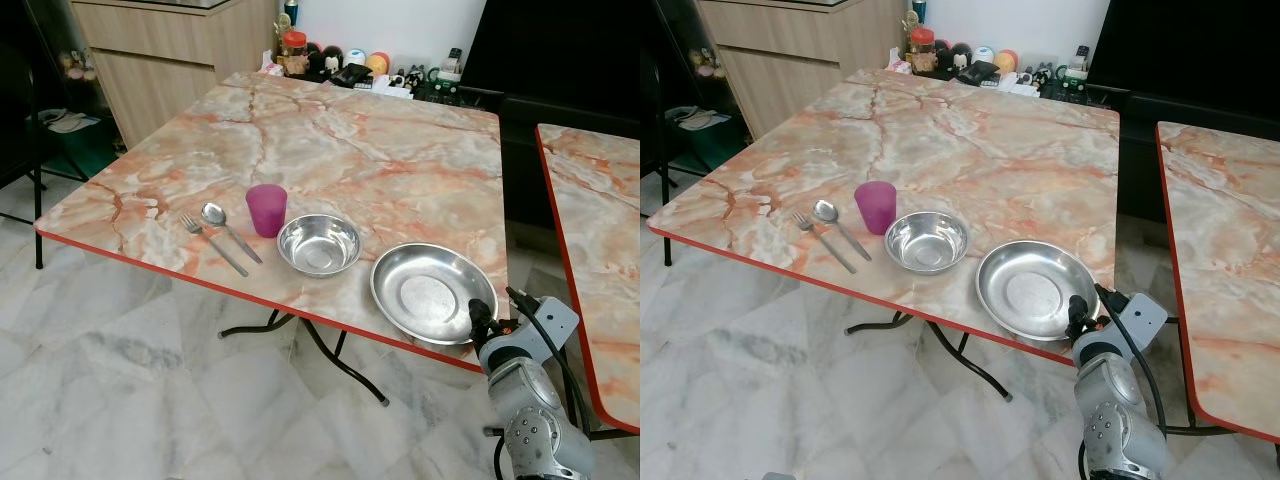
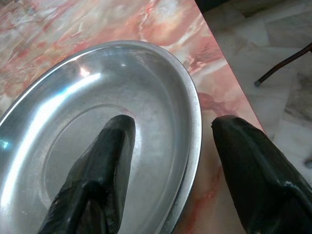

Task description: Setting the table

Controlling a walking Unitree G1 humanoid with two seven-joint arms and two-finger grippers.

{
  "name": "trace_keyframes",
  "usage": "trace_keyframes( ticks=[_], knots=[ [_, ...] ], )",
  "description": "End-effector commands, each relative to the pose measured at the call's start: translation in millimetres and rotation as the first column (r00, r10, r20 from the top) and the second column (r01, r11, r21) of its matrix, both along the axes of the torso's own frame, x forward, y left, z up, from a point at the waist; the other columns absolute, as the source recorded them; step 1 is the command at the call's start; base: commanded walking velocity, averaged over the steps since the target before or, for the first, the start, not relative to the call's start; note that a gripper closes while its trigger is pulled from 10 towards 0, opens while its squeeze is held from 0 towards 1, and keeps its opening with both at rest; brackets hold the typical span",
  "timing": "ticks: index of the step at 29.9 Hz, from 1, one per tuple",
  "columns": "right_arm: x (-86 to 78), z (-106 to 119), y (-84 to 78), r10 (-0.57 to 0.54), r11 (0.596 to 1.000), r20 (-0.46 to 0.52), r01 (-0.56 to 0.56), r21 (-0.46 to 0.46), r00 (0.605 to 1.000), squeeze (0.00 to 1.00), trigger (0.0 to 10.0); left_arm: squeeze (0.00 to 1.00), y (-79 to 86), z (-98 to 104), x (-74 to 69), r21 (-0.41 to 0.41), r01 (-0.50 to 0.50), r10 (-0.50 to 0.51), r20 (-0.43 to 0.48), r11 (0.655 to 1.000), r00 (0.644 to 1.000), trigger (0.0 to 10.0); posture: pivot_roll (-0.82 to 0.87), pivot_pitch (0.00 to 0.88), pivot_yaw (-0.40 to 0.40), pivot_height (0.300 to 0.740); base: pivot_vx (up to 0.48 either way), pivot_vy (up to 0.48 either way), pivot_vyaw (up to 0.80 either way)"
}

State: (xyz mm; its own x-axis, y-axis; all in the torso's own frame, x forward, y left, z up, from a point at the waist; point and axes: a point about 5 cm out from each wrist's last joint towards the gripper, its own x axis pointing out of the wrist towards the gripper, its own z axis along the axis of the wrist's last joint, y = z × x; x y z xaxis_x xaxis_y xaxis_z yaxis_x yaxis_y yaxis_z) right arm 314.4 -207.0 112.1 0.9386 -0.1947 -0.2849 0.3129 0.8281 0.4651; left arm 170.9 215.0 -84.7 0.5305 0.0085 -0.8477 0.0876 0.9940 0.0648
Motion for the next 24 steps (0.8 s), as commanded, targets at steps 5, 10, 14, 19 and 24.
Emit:
trace_keyframes(
  ticks=[5,10,14,19,24],
  knots=[
    [-4.6,-16,1.9,0.011,1.000,-0.080,-0.009,0.022,0.997,0.00,10.0,0.00,1.7,-3,-7.8,0.014,0.012,-0.011,-0.031,1.000,0.999,10.0,0.00,0.136,-0.023,0.740,0.000,0.000,0.00],
    [-3.7,-17,3.8,0.018,0.999,-0.087,-0.015,0.032,0.996,0.00,4.4,0.00,2.0,-4,-8.7,0.017,0.016,-0.015,-0.033,1.000,0.999,10.0,0.00,0.140,-0.022,0.740,0.000,0.000,0.00],
    [-2.7,-18,6.0,0.032,0.999,-0.092,-0.029,0.034,0.995,0.00,0.0,0.00,2.1,-4,-10.0,0.019,0.019,-0.018,-0.037,1.000,0.999,10.0,0.00,0.141,-0.023,0.740,0.000,0.000,0.00],
    [-2.3,-19,7.8,0.045,0.999,-0.097,-0.042,0.035,0.994,0.00,0.0,0.00,2.1,-4,-10.8,0.020,0.019,-0.018,-0.039,1.000,0.999,10.0,0.00,0.142,-0.024,0.740,0.000,0.000,0.00],
    [-1.7,-19,9.9,0.055,0.998,-0.098,-0.051,0.037,0.994,0.00,0.0,0.00,1.6,-5,-11.3,0.020,0.022,-0.021,-0.042,1.000,0.999,10.0,0.00,0.143,-0.024,0.740,0.000,0.000,0.00]
  ],
)
